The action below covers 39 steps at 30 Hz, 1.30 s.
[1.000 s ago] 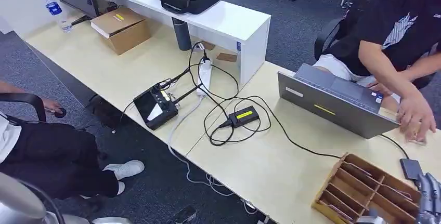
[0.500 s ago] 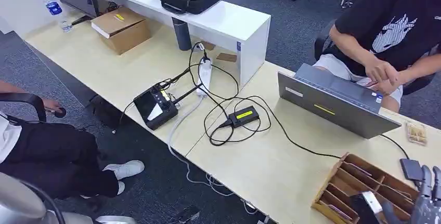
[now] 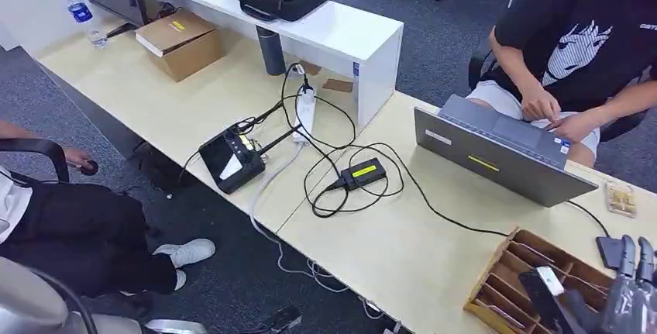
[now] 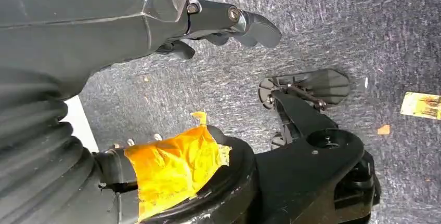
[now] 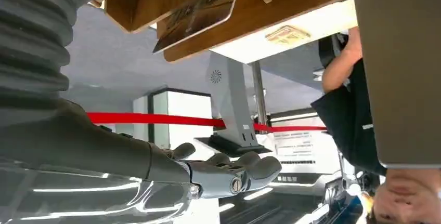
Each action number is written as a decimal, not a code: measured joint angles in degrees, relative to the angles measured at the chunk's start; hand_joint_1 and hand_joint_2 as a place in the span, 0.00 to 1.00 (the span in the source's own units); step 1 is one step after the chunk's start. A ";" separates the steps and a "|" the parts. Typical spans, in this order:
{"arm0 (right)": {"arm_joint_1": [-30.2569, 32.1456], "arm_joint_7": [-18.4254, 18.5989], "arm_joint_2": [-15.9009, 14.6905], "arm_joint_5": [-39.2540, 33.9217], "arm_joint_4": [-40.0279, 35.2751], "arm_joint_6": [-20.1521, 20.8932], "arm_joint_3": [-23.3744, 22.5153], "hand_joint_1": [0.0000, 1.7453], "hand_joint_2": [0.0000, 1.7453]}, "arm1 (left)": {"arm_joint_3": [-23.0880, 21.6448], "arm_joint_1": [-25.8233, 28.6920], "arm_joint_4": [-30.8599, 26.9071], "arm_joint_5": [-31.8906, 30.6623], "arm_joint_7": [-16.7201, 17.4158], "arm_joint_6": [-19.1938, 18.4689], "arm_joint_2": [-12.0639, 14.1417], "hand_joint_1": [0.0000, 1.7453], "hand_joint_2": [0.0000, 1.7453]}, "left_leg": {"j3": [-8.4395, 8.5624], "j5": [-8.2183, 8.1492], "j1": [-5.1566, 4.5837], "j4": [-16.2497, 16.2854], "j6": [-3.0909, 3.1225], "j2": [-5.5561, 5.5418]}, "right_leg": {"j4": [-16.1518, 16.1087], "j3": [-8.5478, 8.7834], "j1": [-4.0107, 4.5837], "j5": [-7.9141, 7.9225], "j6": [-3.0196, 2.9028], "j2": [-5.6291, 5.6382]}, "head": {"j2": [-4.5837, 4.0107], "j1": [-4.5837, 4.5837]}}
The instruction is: Pass the card to the sensor for recognition and then transmit it.
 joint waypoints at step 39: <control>-1.63 -3.30 0.17 -2.69 0.30 -2.36 -3.41 0.97 1.00 | -7.48 -0.49 0.00 7.39 0.28 -0.28 -0.17 0.00 1.00 | 0.03 0.00 0.00 0.02 0.00 0.03 | 0.00 -0.02 0.00 0.03 -0.02 0.04 | 0.00 0.00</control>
